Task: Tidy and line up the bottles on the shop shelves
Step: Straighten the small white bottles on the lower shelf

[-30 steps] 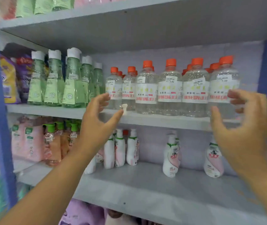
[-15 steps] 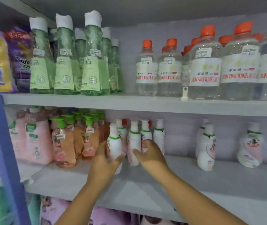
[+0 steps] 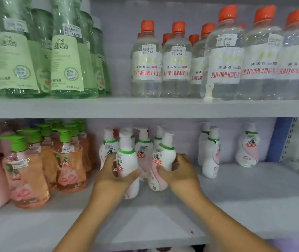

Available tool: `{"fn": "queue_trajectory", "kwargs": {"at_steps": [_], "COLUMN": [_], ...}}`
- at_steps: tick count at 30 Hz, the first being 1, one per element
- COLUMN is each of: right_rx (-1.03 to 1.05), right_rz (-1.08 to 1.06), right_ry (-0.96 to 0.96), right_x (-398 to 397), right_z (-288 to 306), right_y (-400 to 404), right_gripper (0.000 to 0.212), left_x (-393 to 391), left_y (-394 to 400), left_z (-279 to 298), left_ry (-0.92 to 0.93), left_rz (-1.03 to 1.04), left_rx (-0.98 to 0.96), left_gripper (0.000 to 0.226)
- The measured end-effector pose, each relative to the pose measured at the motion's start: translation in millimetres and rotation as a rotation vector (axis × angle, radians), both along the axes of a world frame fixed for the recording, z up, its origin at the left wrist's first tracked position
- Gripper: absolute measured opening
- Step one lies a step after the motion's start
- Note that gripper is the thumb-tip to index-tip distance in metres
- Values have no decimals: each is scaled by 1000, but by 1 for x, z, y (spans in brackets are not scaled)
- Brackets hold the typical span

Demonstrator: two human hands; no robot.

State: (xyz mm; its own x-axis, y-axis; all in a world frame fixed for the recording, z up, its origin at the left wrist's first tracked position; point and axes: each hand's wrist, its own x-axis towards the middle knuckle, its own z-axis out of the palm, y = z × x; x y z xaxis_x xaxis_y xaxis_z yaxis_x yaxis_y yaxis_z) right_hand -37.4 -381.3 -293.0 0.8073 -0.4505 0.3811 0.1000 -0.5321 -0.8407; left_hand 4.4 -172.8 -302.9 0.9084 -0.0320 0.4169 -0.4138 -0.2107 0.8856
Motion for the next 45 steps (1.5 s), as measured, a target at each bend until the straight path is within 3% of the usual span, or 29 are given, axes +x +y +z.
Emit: {"fn": "queue_trajectory", "kwargs": {"at_steps": [4, 10, 17, 19, 21, 23, 24, 26, 28, 30, 32, 34, 36, 38, 41, 45], "right_rx": [-18, -155, -82, -118, -145, -209, -190, -53, 58, -21, -100, 24, 119, 155, 137, 66], "right_rz": [-142, -364, -337, -389, -476, -401, -272, 1, 177, 168, 92, 46, 37, 82, 21, -146], "right_ry": [-77, -69, 51, 83, -125, -412, -459, -373, -160, 49, 160, 163, 140, 131, 71, -6], "right_x": [-48, -74, -61, -63, -68, -73, -69, -48, -15, 18, 43, 64, 79, 90, 92, 87], "right_z": [8, -1, 2, 6, 4, 5, 8, 20, 26, 26, 20, 13, 11, 10, 5, 3], "right_y": [-82, -166, -198, -196, -186, -153, -131, -83, -43, -14, 0, 3, 1, -3, -6, -10], "right_gripper": [30, 31, 24, 32, 47, 31, 21, 22, 25, 30, 64, 79, 79, 70, 47, 48], "left_x": [-4, 0, 5, 5, 5, 11, 17, 31, 37, 42, 44, 43, 37, 29, 14, 2], "left_y": [-61, -148, -196, -189, -167, -136, -121, -101, -95, -94, -92, -87, -73, -49, -6, 35], "left_z": [10, 8, 12, 13, 15, 19, 19, 18, 16, 10, 7, 11, 11, 10, 5, 0], "left_ry": [38, 128, 52, 5, -118, -286, -332, -265, -123, -138, -178, -154, -125, -98, -74, -112], "left_rz": [-135, -179, -223, -217, -68, 211, 327, 391, 289, 270, 252, 206, 164, 158, 247, 287], "left_rx": [61, 135, 200, 242, 174, 103, 95, 120, 140, 200, 212, 178, 99, 65, 86, 62], "left_gripper": [59, 67, 65, 62, 52, 46, 51, 72, 84, 87, 81, 72, 59, 51, 57, 58]}}
